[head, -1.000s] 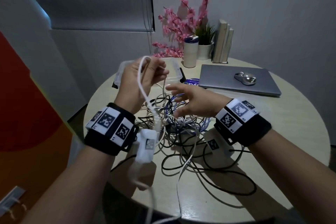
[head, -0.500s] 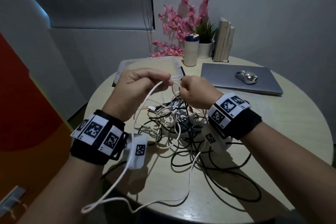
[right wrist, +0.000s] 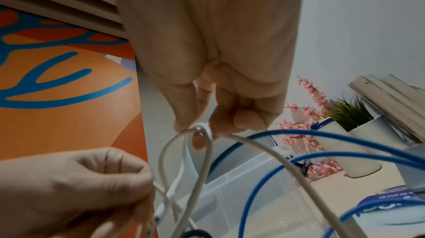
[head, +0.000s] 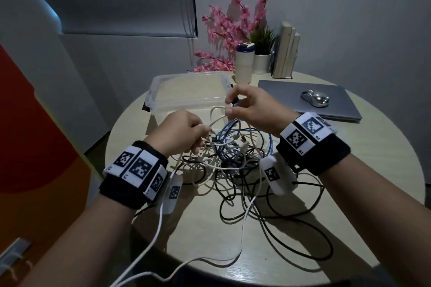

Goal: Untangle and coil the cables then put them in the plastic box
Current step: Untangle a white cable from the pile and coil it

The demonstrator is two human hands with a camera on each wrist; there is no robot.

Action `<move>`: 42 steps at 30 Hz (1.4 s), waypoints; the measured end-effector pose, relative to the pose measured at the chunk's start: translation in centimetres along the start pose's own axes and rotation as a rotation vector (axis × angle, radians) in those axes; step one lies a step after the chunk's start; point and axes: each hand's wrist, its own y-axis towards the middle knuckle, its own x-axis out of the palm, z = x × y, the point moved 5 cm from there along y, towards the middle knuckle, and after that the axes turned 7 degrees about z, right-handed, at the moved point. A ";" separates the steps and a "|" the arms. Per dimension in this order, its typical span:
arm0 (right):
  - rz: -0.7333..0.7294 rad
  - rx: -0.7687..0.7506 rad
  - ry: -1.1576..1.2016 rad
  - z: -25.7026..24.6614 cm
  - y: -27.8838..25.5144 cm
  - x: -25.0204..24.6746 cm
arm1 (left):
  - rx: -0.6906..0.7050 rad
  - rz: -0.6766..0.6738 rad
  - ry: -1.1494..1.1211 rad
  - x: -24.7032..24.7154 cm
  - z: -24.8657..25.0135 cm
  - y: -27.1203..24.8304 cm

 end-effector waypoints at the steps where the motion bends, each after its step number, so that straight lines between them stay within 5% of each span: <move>1: -0.021 -0.009 -0.005 0.0 -0.1 0.2 | 0.012 0.019 -0.073 -0.1 0.4 -0.1; 8: 0.080 -0.058 -0.259 0.0 -0.1 0.4 | 0.194 0.124 -0.623 -1.1 2.9 0.0; 16: 0.071 -0.041 -0.460 1.6 0.3 0.5 | 0.501 0.246 -0.965 -5.9 6.4 0.3; 21: 0.113 -0.024 -0.370 1.1 0.4 -0.1 | 0.466 0.330 -0.636 -6.9 7.1 0.5; 25: 0.240 0.062 0.314 0.1 0.4 -1.2 | 0.341 0.287 -0.510 -4.5 5.2 0.7; 27: 0.188 0.072 0.415 -0.4 0.0 -1.0 | 0.307 0.267 -0.476 -3.2 4.4 0.6; 33: 0.130 0.033 -0.066 1.5 -1.6 -0.6 | 0.224 0.199 -0.401 0.2 2.5 -0.2; 38: -0.190 0.079 -0.492 4.9 -3.3 -0.7 | 0.144 -0.186 -0.233 5.6 1.1 -1.8; 42: -0.308 0.119 -0.642 6.5 -4.2 -0.5 | 0.261 -0.355 0.122 8.7 1.6 -2.5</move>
